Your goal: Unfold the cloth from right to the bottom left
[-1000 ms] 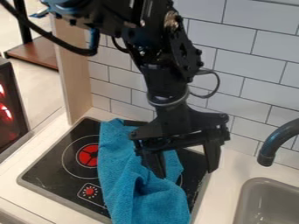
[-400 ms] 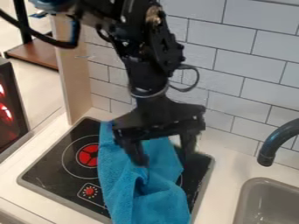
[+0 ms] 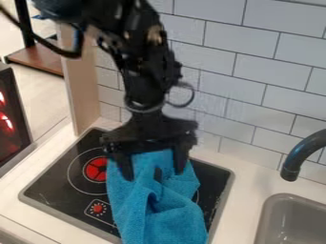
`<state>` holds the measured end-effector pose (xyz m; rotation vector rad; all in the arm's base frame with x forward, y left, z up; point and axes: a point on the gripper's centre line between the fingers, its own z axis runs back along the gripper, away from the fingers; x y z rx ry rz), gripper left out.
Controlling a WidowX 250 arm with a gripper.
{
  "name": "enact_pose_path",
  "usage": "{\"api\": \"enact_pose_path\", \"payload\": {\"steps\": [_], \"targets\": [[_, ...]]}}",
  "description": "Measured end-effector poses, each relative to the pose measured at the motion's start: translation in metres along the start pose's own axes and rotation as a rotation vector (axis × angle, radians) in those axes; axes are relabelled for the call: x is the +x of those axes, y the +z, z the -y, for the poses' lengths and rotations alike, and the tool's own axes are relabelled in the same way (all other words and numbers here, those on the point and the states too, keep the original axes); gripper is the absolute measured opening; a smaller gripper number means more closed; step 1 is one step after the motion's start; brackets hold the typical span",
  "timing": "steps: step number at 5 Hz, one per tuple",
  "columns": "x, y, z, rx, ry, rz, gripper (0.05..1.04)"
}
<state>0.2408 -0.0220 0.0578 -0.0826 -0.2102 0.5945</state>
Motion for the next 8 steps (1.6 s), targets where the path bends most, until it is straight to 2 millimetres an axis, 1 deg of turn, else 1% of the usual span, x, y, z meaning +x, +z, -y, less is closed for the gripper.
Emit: {"api": "enact_pose_path", "payload": {"steps": [1,2,4,5,7,8], "targets": [[0.004,-0.014,-0.003,0.053,-0.011,-0.020,0.999],[0.001,-0.024,-0.006,0.094,-0.018,-0.039,0.999],[-0.002,-0.034,-0.007,0.114,-0.040,-0.061,0.999],[-0.007,-0.042,-0.007,0.120,-0.046,-0.088,0.939],[-0.003,-0.042,-0.006,0.116,-0.045,-0.060,0.327],[-0.003,-0.042,-0.006,0.116,-0.043,-0.059,0.127]]}}
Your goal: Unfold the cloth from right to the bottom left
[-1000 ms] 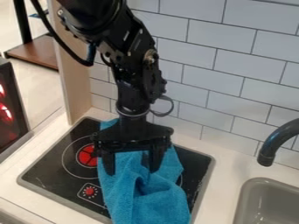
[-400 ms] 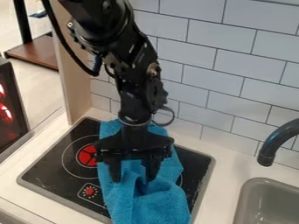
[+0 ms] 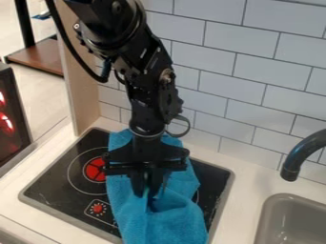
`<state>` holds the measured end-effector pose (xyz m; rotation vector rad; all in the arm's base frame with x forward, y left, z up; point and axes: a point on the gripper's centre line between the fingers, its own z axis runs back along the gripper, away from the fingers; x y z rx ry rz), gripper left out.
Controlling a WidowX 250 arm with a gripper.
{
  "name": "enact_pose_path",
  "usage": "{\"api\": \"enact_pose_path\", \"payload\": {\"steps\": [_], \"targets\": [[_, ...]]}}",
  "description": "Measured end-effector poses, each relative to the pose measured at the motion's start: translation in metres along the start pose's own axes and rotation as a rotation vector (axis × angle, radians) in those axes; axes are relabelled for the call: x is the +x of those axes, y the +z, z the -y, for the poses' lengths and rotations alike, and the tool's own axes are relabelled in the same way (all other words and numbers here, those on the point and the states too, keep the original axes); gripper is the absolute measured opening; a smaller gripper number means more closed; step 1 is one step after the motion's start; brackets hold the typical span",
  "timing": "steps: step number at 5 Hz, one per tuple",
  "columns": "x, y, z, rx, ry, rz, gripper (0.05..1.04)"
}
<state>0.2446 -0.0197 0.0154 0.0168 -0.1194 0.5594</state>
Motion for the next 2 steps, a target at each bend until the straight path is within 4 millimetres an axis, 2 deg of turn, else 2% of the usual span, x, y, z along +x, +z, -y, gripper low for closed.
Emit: {"api": "enact_pose_path", "payload": {"steps": [1,2], "targets": [[0.001,0.000,-0.002,-0.004,0.014,-0.005,0.050],[0.012,0.005,-0.014,-0.055,0.075,-0.015,0.049]]}}
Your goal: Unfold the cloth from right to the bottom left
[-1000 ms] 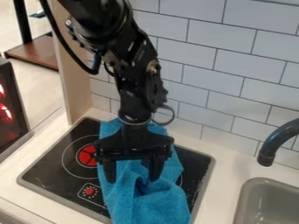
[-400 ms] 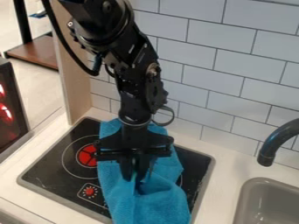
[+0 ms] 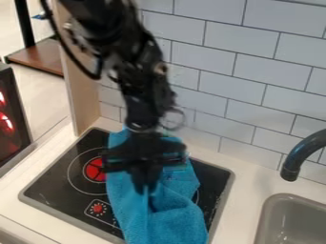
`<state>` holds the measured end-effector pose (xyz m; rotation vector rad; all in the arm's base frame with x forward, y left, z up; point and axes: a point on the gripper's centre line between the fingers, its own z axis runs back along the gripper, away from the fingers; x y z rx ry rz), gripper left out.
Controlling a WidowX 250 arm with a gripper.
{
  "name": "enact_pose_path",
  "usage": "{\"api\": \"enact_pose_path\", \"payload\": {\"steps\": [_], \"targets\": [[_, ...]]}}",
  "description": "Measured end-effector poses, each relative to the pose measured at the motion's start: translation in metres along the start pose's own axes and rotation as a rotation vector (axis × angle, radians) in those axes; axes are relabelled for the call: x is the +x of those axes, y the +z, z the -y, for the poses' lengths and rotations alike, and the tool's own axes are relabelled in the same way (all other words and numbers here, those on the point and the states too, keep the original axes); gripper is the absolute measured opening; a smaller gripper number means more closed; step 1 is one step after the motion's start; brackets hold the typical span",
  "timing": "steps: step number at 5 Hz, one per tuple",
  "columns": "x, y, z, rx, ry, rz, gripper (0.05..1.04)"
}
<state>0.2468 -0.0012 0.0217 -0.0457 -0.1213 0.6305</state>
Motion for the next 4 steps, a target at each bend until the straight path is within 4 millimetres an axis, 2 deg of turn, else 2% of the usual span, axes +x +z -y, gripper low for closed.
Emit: {"api": "enact_pose_path", "payload": {"steps": [1,2,4], "targets": [[0.014,0.015,-0.019,-0.021,0.085,0.034,0.049],[0.022,0.021,-0.044,-0.034,0.204,0.040,0.049],[0.025,0.016,-0.108,-0.010,0.416,0.017,0.049]]}}
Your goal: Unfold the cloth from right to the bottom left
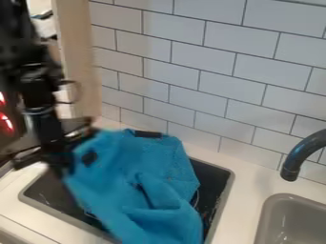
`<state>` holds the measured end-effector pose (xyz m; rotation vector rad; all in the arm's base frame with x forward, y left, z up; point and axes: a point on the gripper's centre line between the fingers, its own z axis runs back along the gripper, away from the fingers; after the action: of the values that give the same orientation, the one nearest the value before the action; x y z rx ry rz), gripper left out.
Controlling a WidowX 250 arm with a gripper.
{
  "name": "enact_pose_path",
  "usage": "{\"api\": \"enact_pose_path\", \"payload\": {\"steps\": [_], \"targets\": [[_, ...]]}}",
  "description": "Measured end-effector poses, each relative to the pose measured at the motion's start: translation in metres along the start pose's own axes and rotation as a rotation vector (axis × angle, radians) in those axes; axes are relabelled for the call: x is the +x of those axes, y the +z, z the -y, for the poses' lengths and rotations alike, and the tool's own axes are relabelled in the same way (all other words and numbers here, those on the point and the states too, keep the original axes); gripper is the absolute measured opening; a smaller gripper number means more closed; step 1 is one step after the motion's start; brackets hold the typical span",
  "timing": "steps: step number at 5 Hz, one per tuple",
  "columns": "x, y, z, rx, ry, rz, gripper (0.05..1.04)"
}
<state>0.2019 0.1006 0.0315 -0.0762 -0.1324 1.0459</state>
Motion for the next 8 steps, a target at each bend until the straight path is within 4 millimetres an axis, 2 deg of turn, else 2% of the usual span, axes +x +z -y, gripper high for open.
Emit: {"api": "enact_pose_path", "payload": {"steps": [1,3,4,5,6,7,8], "targets": [[0.000,-0.010,-0.022,0.020,0.046,-0.041,0.049],[-0.007,-0.035,-0.046,0.140,0.098,-0.101,0.073],[-0.006,-0.035,-0.047,0.147,0.133,-0.093,0.229],[-0.009,-0.035,-0.045,0.155,0.128,-0.104,0.489],[-0.008,-0.034,-0.044,0.156,0.132,-0.105,0.800],[-0.009,-0.034,-0.042,0.160,0.124,-0.108,1.015],[-0.012,-0.028,-0.029,0.138,0.082,-0.095,1.009]]}}
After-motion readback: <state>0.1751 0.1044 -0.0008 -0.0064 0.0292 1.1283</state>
